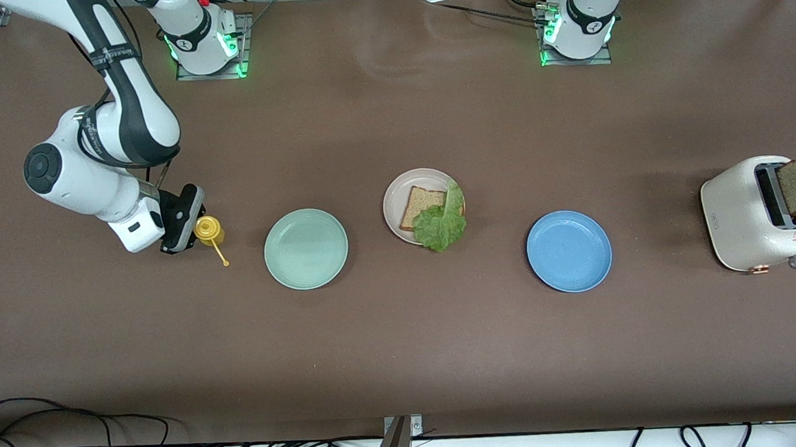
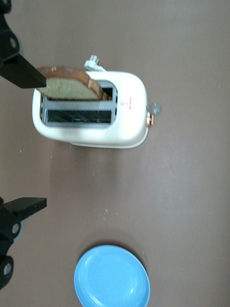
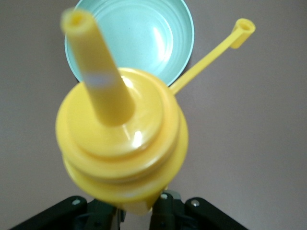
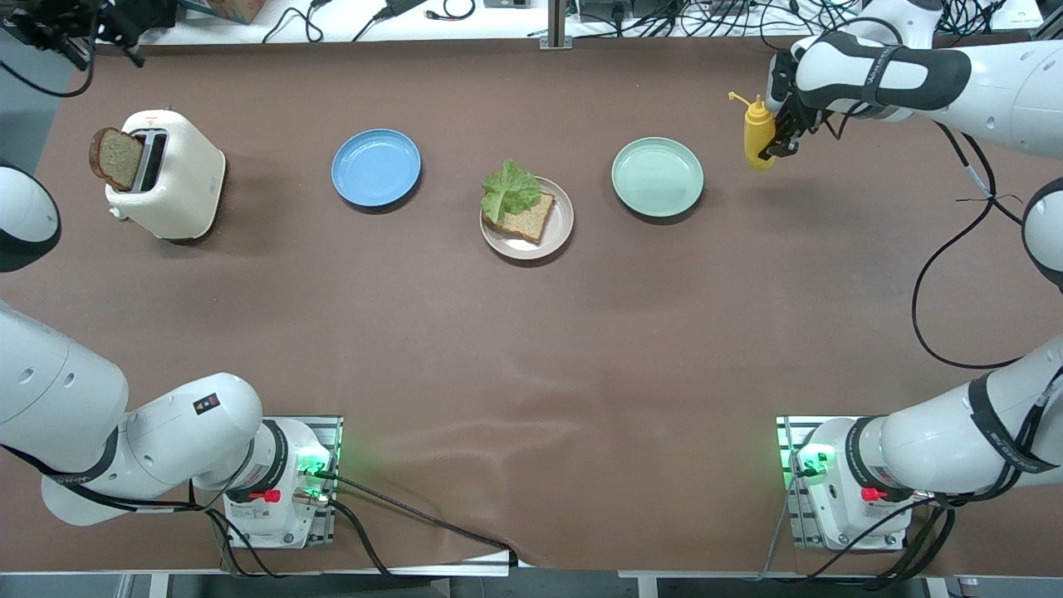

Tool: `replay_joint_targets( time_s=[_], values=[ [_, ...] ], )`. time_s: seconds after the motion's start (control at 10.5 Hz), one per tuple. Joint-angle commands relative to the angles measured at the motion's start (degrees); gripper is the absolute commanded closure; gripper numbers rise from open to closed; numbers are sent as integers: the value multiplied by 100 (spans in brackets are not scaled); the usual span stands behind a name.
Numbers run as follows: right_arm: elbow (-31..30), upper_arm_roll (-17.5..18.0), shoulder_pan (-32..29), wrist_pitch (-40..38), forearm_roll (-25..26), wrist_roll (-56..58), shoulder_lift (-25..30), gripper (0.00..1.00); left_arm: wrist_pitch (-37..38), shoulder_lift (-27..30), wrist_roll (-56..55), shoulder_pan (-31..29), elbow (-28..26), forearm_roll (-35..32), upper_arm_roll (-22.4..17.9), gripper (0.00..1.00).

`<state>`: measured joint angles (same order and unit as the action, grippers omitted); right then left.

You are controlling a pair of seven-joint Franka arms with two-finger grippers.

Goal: Make sandwich on beige plate with both arms
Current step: 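Set the mustard down with the right gripper while the left gripper grasps bread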

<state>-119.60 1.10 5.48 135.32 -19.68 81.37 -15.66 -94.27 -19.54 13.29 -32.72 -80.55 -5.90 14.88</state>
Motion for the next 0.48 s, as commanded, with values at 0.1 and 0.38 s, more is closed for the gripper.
replay_joint_targets(
  time_s=[0.1,0.38],
  values=[
    [-46,101,-302,336,-1324,1684,-436,100,-257,-278,420,-445,-100,-165,85,0],
    [-37,83,-390,345,-2039,2610,-692,100,-557,-488,657,-727,-286,-174,85,0]
  ],
)
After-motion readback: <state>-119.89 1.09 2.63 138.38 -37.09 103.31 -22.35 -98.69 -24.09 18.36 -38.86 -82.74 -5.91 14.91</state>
